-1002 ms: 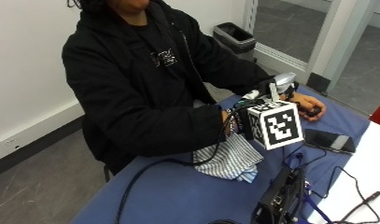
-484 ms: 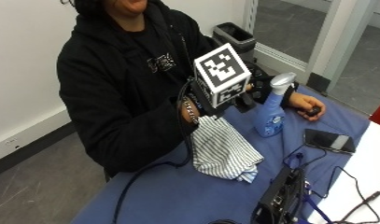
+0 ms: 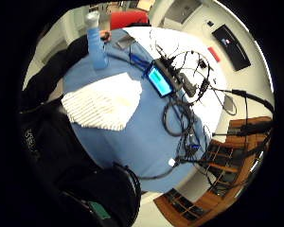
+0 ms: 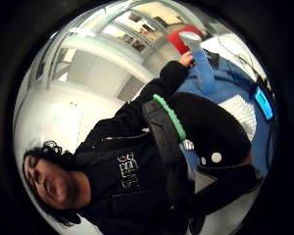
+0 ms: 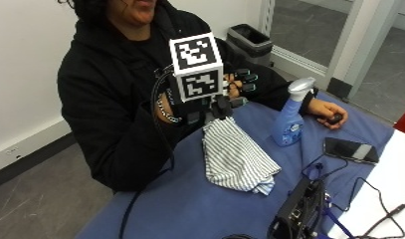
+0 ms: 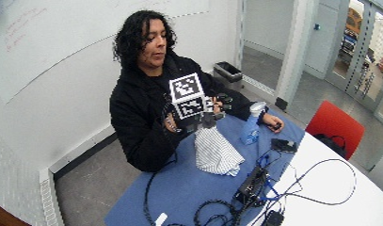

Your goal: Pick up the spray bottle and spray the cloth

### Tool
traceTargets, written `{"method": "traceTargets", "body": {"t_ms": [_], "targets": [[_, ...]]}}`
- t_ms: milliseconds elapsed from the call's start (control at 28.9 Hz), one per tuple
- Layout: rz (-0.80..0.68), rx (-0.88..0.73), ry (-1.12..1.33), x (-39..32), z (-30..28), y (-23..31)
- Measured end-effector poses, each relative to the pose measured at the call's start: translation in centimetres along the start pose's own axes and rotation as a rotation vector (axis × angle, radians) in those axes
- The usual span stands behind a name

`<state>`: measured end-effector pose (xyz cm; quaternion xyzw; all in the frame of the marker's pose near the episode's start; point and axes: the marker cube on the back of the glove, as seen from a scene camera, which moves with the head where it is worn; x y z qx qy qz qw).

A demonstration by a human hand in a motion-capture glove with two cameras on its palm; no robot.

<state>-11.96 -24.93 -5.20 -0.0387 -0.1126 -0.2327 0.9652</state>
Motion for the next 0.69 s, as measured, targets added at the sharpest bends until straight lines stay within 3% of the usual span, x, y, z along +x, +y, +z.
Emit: {"method": "traceTargets", "body": {"t_ms": [691], "targets": [[0.047, -0.056, 0.004, 0.8, -1.5, 3.7]]}}
